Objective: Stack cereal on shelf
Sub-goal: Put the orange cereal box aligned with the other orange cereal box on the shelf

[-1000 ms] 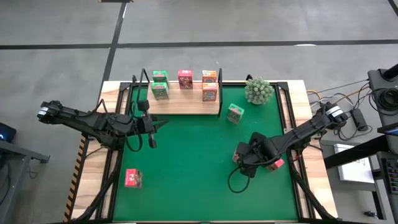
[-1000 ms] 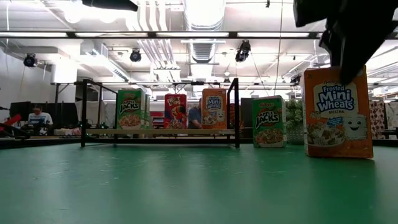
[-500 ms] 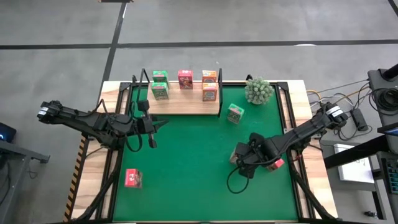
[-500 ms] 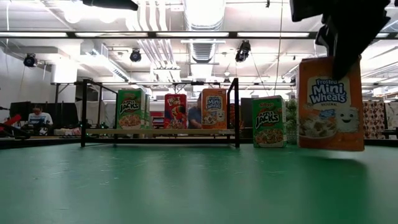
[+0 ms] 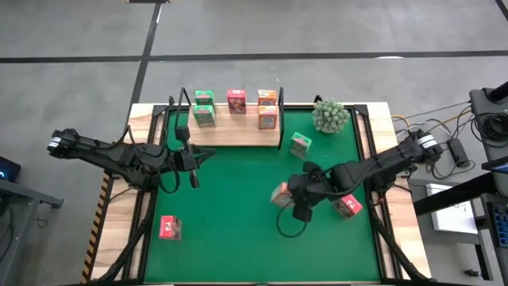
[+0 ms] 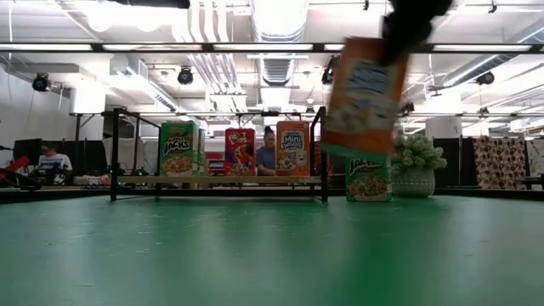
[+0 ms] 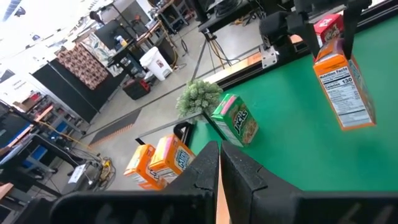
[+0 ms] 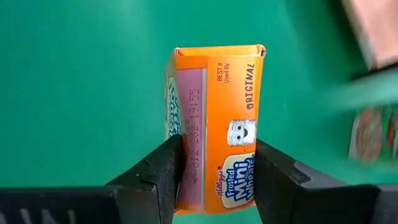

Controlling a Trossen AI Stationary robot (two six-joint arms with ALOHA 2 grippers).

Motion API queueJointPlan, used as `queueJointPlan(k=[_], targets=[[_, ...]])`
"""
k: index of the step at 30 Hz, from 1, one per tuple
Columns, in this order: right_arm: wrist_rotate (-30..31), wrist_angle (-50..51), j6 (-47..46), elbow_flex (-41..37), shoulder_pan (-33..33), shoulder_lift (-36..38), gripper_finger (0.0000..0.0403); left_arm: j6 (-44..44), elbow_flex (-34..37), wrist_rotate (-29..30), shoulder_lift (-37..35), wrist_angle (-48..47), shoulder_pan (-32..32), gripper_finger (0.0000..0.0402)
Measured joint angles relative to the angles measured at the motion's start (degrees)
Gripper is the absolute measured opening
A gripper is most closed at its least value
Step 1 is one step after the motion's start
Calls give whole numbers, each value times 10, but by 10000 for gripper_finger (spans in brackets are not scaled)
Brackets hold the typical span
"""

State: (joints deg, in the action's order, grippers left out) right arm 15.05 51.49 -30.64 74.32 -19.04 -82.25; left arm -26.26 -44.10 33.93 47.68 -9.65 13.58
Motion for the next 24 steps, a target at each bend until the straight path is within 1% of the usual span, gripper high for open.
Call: queueJointPlan(k=[4,9,21,24], targets=[[0,-17,79,36,34,-17,155,-3,0,0,0,-2,-5,0],[-5,-11,179,99,77,-54,157,-7,0,0,-1,-4,-13,0],[-6,55,430,279,189,-159,157,2,6,7,-4,-4,-17,0],[-31,65,480,313,224,-179,156,3,6,15,-5,-5,-17,0]])
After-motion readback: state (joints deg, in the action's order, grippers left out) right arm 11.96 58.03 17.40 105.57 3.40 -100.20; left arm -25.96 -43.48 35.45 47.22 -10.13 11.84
